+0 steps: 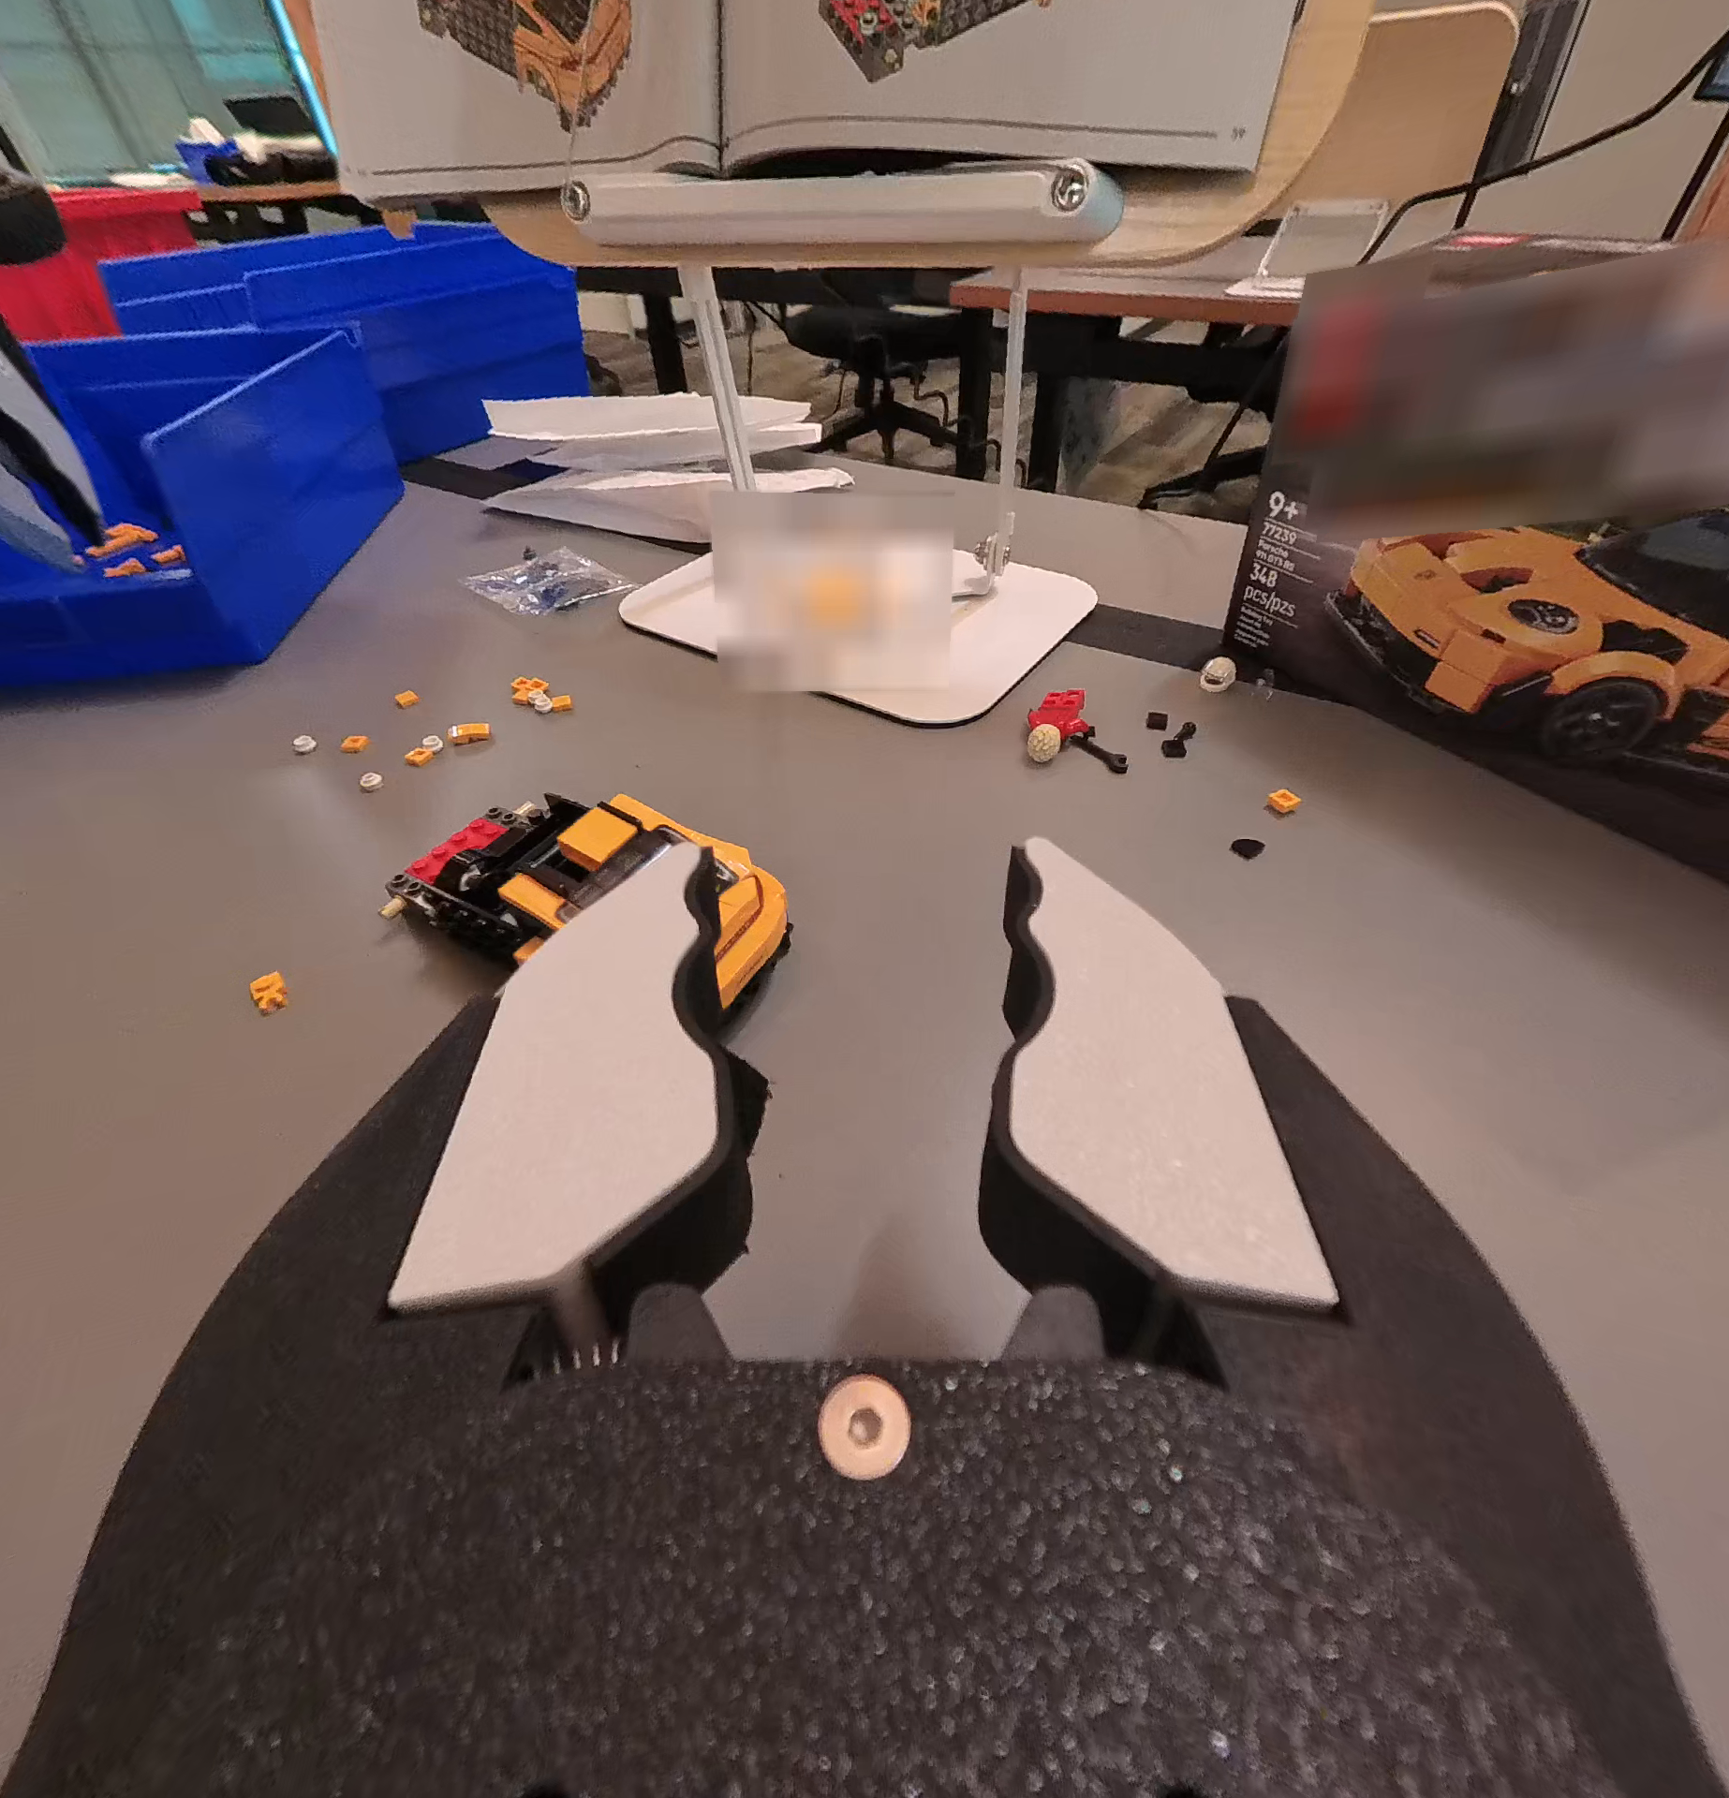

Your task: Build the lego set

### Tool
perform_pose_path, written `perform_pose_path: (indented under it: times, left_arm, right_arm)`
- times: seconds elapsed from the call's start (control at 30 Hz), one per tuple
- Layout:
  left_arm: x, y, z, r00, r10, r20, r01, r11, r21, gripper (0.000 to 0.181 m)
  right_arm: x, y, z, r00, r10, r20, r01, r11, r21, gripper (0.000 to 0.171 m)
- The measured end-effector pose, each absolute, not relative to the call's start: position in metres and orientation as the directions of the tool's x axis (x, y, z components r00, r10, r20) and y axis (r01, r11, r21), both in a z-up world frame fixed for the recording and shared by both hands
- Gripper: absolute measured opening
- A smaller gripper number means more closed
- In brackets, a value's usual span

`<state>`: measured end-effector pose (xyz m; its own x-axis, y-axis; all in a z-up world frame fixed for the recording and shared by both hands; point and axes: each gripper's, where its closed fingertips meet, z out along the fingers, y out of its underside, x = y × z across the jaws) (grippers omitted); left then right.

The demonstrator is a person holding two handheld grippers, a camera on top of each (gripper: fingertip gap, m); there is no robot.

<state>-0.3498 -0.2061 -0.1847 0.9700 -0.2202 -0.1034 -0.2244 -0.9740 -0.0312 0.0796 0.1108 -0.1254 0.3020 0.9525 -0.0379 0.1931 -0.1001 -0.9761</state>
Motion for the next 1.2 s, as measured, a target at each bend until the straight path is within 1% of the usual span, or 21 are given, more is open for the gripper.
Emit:
perform_pose_path:
  times: [0.13,0.23,0.33,0.37,0.47,0.53,0.67,0.73,0.8,0.9,0.97,1.0,1.03,1.1,1.13,1.2]
  left_arm:
    - [-0.343,-0.190,-0.190,0.969,-0.248,-0.007,-0.248,-0.963,-0.109,0.026]
    - [-0.338,-0.174,-0.193,0.972,-0.230,0.056,-0.217,-0.960,-0.177,0.028]
    - [-0.343,-0.167,-0.200,0.972,-0.230,0.039,-0.221,-0.961,-0.164,0.029]
    - [-0.344,-0.165,-0.202,0.972,-0.231,0.039,-0.222,-0.962,-0.160,0.027]
    - [-0.347,-0.161,-0.206,0.974,-0.228,0.019,-0.222,-0.962,-0.161,0.011]
    - [-0.348,-0.158,-0.204,0.966,-0.259,-0.008,-0.256,-0.948,-0.188,0.000]
    - [-0.341,-0.156,-0.194,0.925,-0.362,-0.117,-0.380,-0.888,-0.258,0.000]
    - [-0.339,-0.161,-0.192,0.871,-0.437,-0.223,-0.482,-0.846,-0.226,0.000]
    - [-0.344,-0.170,-0.194,0.837,-0.463,-0.291,-0.519,-0.840,-0.155,0.000]
    - [-0.361,-0.183,-0.199,0.870,-0.387,-0.305,-0.432,-0.897,-0.092,0.000]
    - [-0.374,-0.192,-0.198,0.881,-0.360,-0.308,-0.396,-0.916,-0.059,0.013]
    - [-0.379,-0.196,-0.197,0.891,-0.344,-0.297,-0.373,-0.927,-0.046,0.016]
    - [-0.384,-0.199,-0.196,0.902,-0.322,-0.286,-0.348,-0.937,-0.042,0.019]
    - [-0.391,-0.200,-0.190,0.922,-0.283,-0.264,-0.308,-0.950,-0.057,0.018]
    - [-0.392,-0.202,-0.189,0.930,-0.275,-0.243,-0.295,-0.954,-0.051,0.021]
    - [-0.395,-0.205,-0.186,0.935,-0.280,-0.219,-0.295,-0.955,-0.038,0.021]
  right_arm:
    - [0.078,0.112,-0.130,0.299,0.953,-0.041,0.207,-0.107,-0.972,0.056]
    - [0.078,0.113,-0.131,0.302,0.952,-0.040,0.212,-0.108,-0.971,0.055]
    - [0.079,0.114,-0.133,0.306,0.951,-0.044,0.217,-0.115,-0.970,0.055]
    - [0.079,0.115,-0.133,0.308,0.951,-0.044,0.219,-0.115,-0.969,0.055]
    - [0.079,0.115,-0.134,0.308,0.950,-0.043,0.222,-0.116,-0.968,0.054]
    - [0.079,0.115,-0.134,0.309,0.950,-0.041,0.222,-0.114,-0.968,0.054]
    - [0.080,0.116,-0.134,0.311,0.950,-0.040,0.220,-0.113,-0.969,0.053]
    - [0.079,0.116,-0.134,0.309,0.950,-0.043,0.219,-0.115,-0.969,0.053]
    - [0.079,0.116,-0.135,0.306,0.951,-0.046,0.223,-0.119,-0.968,0.052]
    - [0.079,0.115,-0.135,0.305,0.951,-0.042,0.227,-0.116,-0.967,0.052]
    - [0.079,0.116,-0.136,0.308,0.951,-0.040,0.232,-0.116,-0.966,0.052]
    - [0.079,0.116,-0.136,0.310,0.950,-0.039,0.233,-0.115,-0.966,0.051]
    - [0.079,0.116,-0.136,0.312,0.949,-0.039,0.233,-0.116,-0.966,0.051]
    - [0.079,0.117,-0.137,0.313,0.949,-0.041,0.236,-0.119,-0.964,0.051]
    - [0.079,0.117,-0.138,0.313,0.949,-0.042,0.237,-0.121,-0.964,0.051]
    - [0.079,0.117,-0.139,0.314,0.949,-0.042,0.241,-0.122,-0.963,0.050]
